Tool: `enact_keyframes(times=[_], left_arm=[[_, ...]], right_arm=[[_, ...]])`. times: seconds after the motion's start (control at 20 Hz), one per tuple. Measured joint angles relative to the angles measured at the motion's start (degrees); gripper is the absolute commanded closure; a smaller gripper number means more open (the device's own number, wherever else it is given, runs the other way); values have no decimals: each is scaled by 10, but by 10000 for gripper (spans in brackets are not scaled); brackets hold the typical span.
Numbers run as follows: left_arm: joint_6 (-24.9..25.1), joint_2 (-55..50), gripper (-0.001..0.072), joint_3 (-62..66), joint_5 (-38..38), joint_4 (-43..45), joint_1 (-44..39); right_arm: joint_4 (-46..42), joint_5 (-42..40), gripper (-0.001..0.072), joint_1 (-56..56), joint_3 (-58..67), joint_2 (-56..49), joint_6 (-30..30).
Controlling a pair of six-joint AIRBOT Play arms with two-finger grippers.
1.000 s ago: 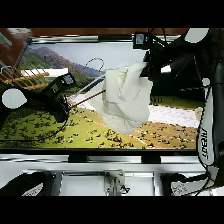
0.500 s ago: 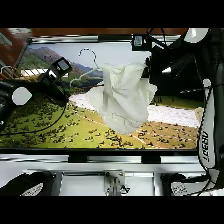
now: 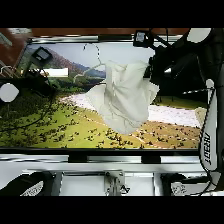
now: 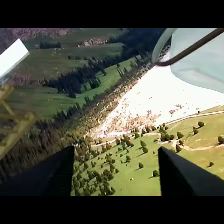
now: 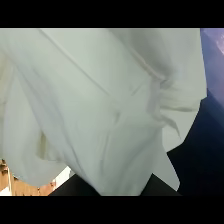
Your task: Fold the shirts.
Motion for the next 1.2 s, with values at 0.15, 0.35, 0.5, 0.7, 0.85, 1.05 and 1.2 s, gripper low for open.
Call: enact_keyframes(times=[0.15,0.35,0.5,0.7,0.85,1.05,1.2], left_arm=[[-92,29,174,-6,-18,-34,70],[-149,46,141,-91,-26,-247,138],[-130,29,139,-185,25,-458,97],[-70,-46,61,-233,139,-681,-30],[2,-121,62,-210,195,-836,-101],[74,-189,64,-158,223,-959,-137],[103,-222,235,-137,230,-992,-147]], right_arm=[[-15,-12,628,0,0,23,34],[-22,-18,628,0,0,55,66],[-19,-14,628,0,0,80,83],[-15,-10,628,0,0,107,111],[-14,2,628,1,0,115,130],[-12,17,628,1,0,118,142],[-12,23,627,1,0,119,147]])
